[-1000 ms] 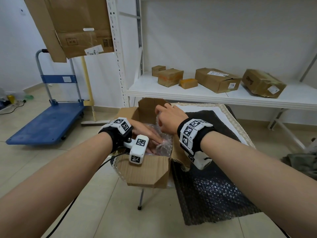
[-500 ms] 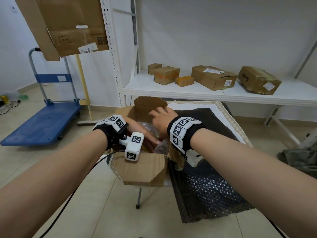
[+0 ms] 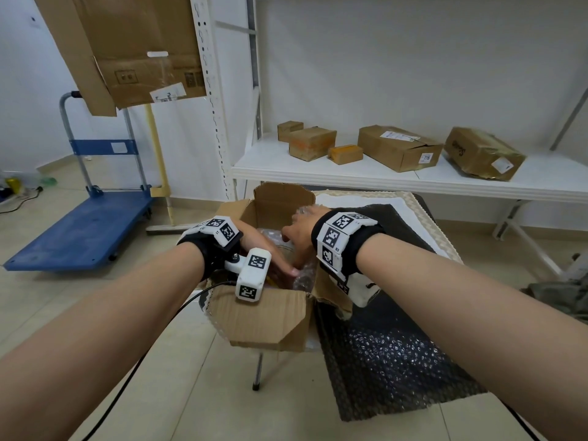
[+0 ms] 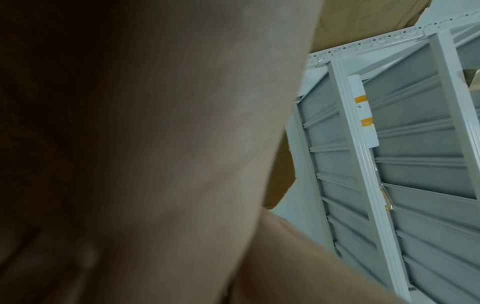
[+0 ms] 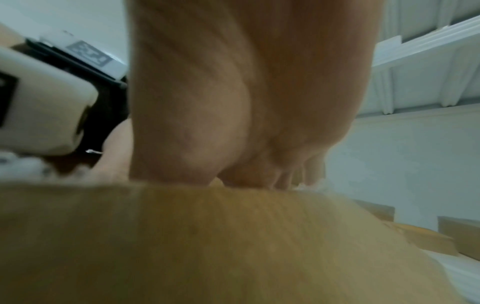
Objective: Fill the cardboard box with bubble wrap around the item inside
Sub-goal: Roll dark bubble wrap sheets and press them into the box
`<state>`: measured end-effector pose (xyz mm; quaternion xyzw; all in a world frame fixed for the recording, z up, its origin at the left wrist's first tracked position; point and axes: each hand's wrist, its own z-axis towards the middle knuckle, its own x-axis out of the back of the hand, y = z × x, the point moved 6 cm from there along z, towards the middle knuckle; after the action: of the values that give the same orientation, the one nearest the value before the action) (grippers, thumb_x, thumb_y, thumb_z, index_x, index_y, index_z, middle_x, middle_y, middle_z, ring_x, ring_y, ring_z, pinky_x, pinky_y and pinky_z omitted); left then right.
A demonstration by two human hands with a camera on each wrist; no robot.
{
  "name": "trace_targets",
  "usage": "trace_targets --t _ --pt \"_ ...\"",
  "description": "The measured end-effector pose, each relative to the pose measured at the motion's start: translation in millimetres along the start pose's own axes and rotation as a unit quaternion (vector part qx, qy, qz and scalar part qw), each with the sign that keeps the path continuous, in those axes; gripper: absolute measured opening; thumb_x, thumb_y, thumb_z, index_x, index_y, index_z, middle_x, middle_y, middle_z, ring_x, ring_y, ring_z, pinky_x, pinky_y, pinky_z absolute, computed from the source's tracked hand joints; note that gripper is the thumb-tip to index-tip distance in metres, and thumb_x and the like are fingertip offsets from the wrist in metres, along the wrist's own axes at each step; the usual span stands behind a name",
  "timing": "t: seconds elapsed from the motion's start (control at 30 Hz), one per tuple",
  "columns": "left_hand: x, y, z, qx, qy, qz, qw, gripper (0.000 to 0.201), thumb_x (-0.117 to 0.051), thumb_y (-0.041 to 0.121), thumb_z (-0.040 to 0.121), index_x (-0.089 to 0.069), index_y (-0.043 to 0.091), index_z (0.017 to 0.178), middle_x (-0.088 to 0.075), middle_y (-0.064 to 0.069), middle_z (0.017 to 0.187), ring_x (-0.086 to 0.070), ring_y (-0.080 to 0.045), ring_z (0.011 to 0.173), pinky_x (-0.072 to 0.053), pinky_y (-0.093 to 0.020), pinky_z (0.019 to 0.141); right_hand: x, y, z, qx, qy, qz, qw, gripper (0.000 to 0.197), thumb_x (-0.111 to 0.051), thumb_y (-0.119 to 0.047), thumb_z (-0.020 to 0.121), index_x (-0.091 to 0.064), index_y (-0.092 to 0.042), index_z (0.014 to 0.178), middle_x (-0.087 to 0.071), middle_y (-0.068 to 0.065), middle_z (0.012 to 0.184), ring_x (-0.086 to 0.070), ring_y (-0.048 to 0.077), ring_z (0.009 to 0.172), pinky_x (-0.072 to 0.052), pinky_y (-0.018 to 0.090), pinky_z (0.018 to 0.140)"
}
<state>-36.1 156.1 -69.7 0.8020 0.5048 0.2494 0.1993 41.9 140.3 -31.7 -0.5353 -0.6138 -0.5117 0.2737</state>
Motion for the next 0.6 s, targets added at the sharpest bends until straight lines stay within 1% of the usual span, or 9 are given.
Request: trace_targets --t 0.1,0.17,0.23,0.3,0.37,0.43,0.47,0.53,0.6 --pt "-5 -1 -3 -0.006 -0.022 -0.003 1.0 0.025 -0.066 0.044 0.084 -0.077 0.021 0.078 -0.072 0.008 0.08 -0.067 -0.002 0.072 -0.049 -0.016 0.073 -15 5 20 -0.013 -0.022 -0.006 1.0 0.085 -0.071 -0.065 0.065 -0.045 -0.031 0.138 -0.054 0.006 0.14 -0.053 0.03 0.127 -0.046 0.054 0.099" --pt "-3 -3 -1 -0.005 -0.011 -0.01 1.0 0.023 -0.065 0.04 0.084 -0.078 0.022 0.08 -0.073 0.008 0.083 -0.067 -0.002 0.076 -0.05 -0.017 0.074 -25 -1 36 -0.01 -0.027 -0.028 0.999 0.095 -0.077 -0.064 0.058 -0.039 -0.034 0.14 -0.047 0.011 0.147 -0.049 0.038 0.131 -0.045 0.063 0.094" --pt "-1 -2 0 -0.007 0.001 0.019 1.0 0.024 -0.061 0.04 0.086 -0.079 0.025 0.085 -0.073 0.009 0.096 -0.067 -0.002 0.088 -0.047 -0.018 0.084 -50 -2 73 -0.028 -0.058 -0.024 0.998 0.105 -0.083 -0.06 0.048 -0.041 -0.034 0.141 -0.04 0.02 0.151 -0.041 0.05 0.134 -0.037 0.074 0.091" --pt "-2 -1 -1 -0.009 -0.003 0.049 0.999 0.025 -0.063 0.045 0.085 -0.078 0.026 0.093 -0.072 0.008 0.107 -0.064 -0.004 0.098 -0.044 -0.021 0.093 -61 -1 87 -0.041 -0.062 -0.009 0.997 0.105 -0.085 -0.055 0.046 -0.044 -0.034 0.141 -0.039 0.02 0.152 -0.036 0.054 0.135 -0.034 0.076 0.09" --pt "1 0 -2 -0.007 0.003 0.036 0.999 0.024 -0.065 0.043 0.085 -0.077 0.022 0.089 -0.073 0.006 0.095 -0.067 -0.004 0.086 -0.048 -0.019 0.083 -32 -6 40 -0.027 -0.004 0.003 1.0 0.086 -0.08 -0.054 0.057 -0.047 -0.034 0.134 -0.043 0.014 0.151 -0.036 0.046 0.138 -0.035 0.071 0.096" --pt "2 5 -6 -0.005 0.016 0.027 1.0 0.023 -0.058 0.033 0.093 -0.074 0.017 0.087 -0.074 0.004 0.085 -0.068 -0.004 0.074 -0.051 -0.017 0.072 -12 -4 2 0.01 0.047 0.041 0.998 0.066 -0.07 -0.046 0.078 -0.049 -0.025 0.136 -0.043 0.01 0.15 -0.027 0.033 0.146 -0.025 0.059 0.113" --pt "3 10 -9 -0.005 0.025 0.033 0.999 0.024 -0.054 0.029 0.097 -0.072 0.014 0.09 -0.075 0.004 0.085 -0.069 -0.004 0.075 -0.052 -0.017 0.072 -4 -1 -11 0.02 0.069 0.057 0.996 0.062 -0.068 -0.044 0.083 -0.049 -0.022 0.137 -0.044 0.008 0.148 -0.026 0.029 0.145 -0.022 0.052 0.117" --pt "6 20 -18 -0.013 0.043 0.057 0.997 0.023 -0.059 0.031 0.093 -0.074 0.014 0.088 -0.075 0.002 0.086 -0.069 -0.006 0.079 -0.052 -0.018 0.075 11 7 -30 0.02 0.113 0.071 0.991 0.057 -0.068 -0.05 0.08 -0.054 -0.024 0.129 -0.045 0.007 0.136 -0.033 0.03 0.136 -0.03 0.046 0.111" --pt "11 25 -32 -0.017 0.065 0.097 0.993 0.017 -0.072 0.036 0.079 -0.077 0.02 0.081 -0.072 0.003 0.081 -0.065 -0.006 0.073 -0.048 -0.019 0.073 20 7 -43 0.029 0.105 0.092 0.99 0.055 -0.066 -0.062 0.075 -0.059 -0.026 0.115 -0.047 0.004 0.124 -0.039 0.026 0.124 -0.038 0.043 0.103"
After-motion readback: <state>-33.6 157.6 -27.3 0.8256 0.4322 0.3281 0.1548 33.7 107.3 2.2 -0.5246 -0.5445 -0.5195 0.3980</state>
